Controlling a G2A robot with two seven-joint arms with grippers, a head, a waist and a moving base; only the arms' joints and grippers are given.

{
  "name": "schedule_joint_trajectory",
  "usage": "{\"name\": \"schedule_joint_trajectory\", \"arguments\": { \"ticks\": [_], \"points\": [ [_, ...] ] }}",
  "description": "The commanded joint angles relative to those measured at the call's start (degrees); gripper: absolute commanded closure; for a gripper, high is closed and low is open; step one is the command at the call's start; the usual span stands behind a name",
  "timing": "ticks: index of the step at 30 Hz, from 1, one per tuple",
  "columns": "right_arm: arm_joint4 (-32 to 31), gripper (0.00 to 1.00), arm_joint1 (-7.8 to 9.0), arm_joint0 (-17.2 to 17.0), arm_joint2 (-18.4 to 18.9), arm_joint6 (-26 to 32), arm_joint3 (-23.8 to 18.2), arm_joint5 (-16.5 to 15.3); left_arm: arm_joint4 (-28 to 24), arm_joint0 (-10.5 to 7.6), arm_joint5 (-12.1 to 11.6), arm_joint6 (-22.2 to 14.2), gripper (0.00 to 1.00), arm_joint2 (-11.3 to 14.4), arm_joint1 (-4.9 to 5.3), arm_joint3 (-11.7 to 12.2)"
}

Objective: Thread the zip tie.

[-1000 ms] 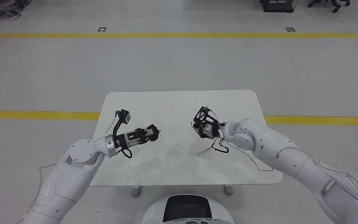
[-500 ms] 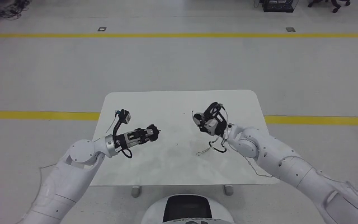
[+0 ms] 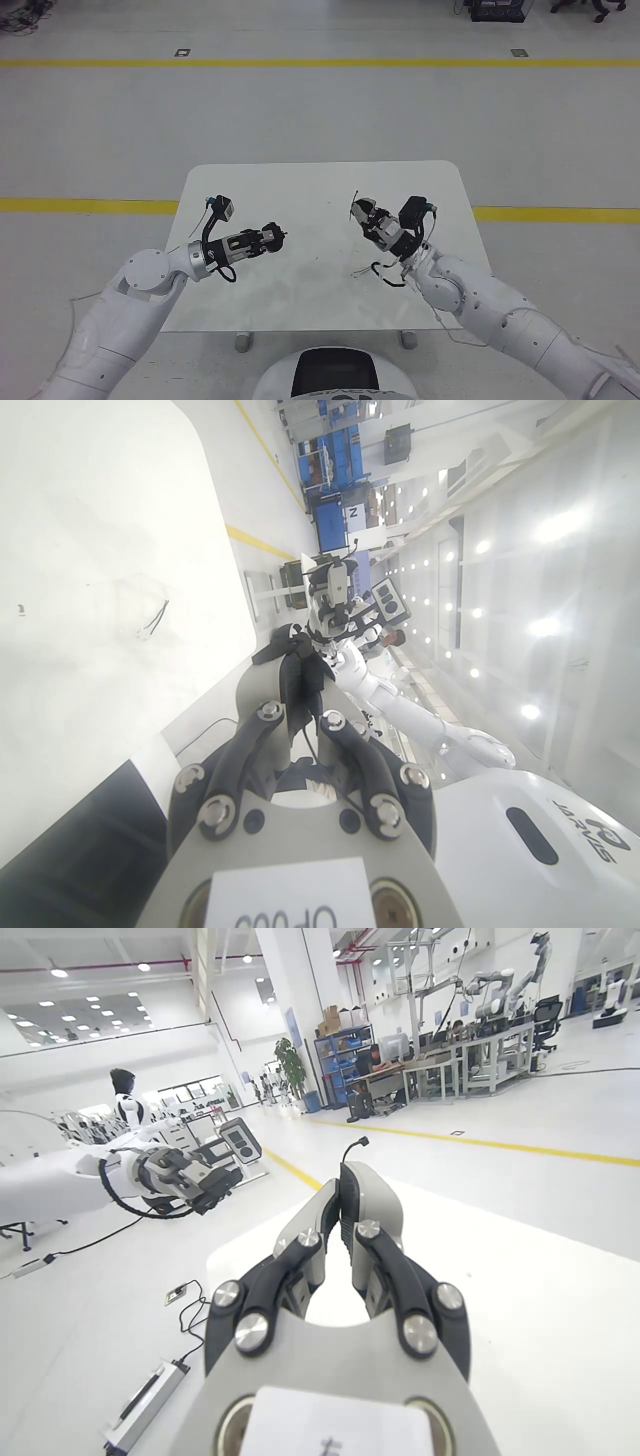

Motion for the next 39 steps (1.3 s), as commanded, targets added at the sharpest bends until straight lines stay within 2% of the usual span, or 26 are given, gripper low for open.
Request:
{"name": "schedule_joint_trajectory", "arguments": {
  "ticks": [1, 5, 7, 9, 13, 17, 20, 29, 39],
  "points": [
    [-0.02, 1.0, 0.0, 0.0, 0.01, -0.01, 0.0, 0.0, 0.0, 0.0, 0.0, 0.0, 1.0, 0.0, 0.0, 0.0],
    [-0.02, 1.0, 0.0, 0.0, 0.01, -0.01, 0.0, 0.0, 0.0, 0.0, 0.0, 0.0, 1.0, 0.0, 0.0, 0.0],
    [0.81, 1.0, -0.16, -0.6, 0.34, -0.21, -0.4, 0.04, 1.13, 0.3, 0.19, 1.91, 1.0, 0.65, -0.13, -0.6],
    [1.25, 1.0, -0.54, -1.6, 0.69, -1.91, -0.74, 0.0, 1.53, 1.27, 0.21, 5.59, 1.0, 1.34, -0.38, -1.71],
    [0.31, 1.0, -1.98, -3.95, 0.85, -10.85, -0.01, 0.0, 5.04, 4.83, 0.14, 15.56, 1.0, 2.36, -0.75, -4.8],
    [-0.14, 1.0, -3.53, -4.53, -0.52, -15.89, 1.01, 0.0, 8.85, 8.05, 0.43, 21.72, 1.0, 3.46, -0.96, -8.5],
    [-0.12, 1.0, -4.71, -4.09, -2.46, -18.14, 1.55, 0.0, 10.31, 9.52, 0.26, 24.62, 1.0, 4.16, -1.14, -10.31],
    [2.71, 1.0, -7.43, -0.58, -8.05, -19.11, 4.97, 0.0, 10.21, 10.44, -0.46, 28.77, 1.0, 5.99, -1.82, -10.71],
    [2.51, 1.0, -7.47, -0.71, -7.95, -18.4, 4.83, 0.27, 10.32, 10.38, -0.21, 29.31, 1.0, 6.12, -1.89, -10.64]
  ]
}}
